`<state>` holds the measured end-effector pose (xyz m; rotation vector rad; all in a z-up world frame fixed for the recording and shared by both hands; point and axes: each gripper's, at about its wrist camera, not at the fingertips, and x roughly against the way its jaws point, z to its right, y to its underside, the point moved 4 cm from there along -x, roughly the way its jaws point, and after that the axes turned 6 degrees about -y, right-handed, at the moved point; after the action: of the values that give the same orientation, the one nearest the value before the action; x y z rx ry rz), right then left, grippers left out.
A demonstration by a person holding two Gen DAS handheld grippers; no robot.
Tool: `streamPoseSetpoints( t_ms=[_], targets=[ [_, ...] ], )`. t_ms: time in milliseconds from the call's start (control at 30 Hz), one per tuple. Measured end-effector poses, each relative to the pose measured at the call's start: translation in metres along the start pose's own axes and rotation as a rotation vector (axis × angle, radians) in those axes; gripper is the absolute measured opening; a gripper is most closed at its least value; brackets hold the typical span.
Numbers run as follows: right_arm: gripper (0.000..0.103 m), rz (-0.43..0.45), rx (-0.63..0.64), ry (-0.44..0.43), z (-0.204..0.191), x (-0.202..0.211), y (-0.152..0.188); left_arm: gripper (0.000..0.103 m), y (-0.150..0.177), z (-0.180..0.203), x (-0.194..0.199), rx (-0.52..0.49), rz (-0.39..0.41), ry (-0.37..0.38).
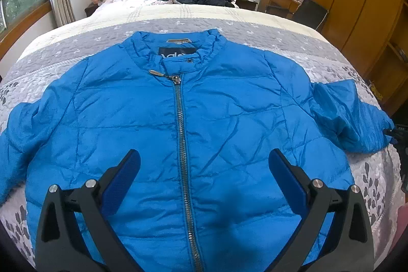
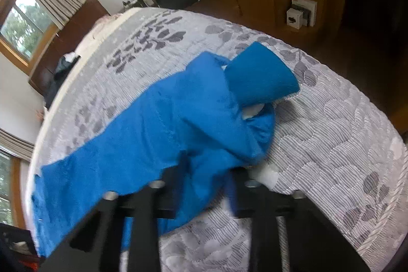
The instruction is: Fold large clothes
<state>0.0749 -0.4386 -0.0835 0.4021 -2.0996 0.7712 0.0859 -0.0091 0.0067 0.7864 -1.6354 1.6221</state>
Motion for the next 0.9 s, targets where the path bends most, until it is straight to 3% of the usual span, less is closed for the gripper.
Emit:
streamPoseSetpoints(
  t_ms=[133, 333, 600, 900],
  targets=[
    [0.007, 0.020, 0.008, -0.031, -0.004, 0.009, 0.000, 0.099, 0.002, -0.010, 0.004, 0.000, 0.000, -0.003],
    [0.004, 0.090, 0.121, -0.076, -0.053, 0.039, 0.007, 0.099, 0.007, -0.038, 0.008, 0.054, -0.004, -0.010],
    [0.003, 0.090, 0.353, -0.253, -0.175, 0.066, 0.053, 0.099, 0.010, -0.066, 0.019, 0.089, 0.025, -0.029],
    [0.003, -0.003, 0.650, -0.430, -0.319, 0.062, 0.149, 0.099, 0.013, -0.095, 0.029, 0.142, 0.048, -0.022]
  ],
)
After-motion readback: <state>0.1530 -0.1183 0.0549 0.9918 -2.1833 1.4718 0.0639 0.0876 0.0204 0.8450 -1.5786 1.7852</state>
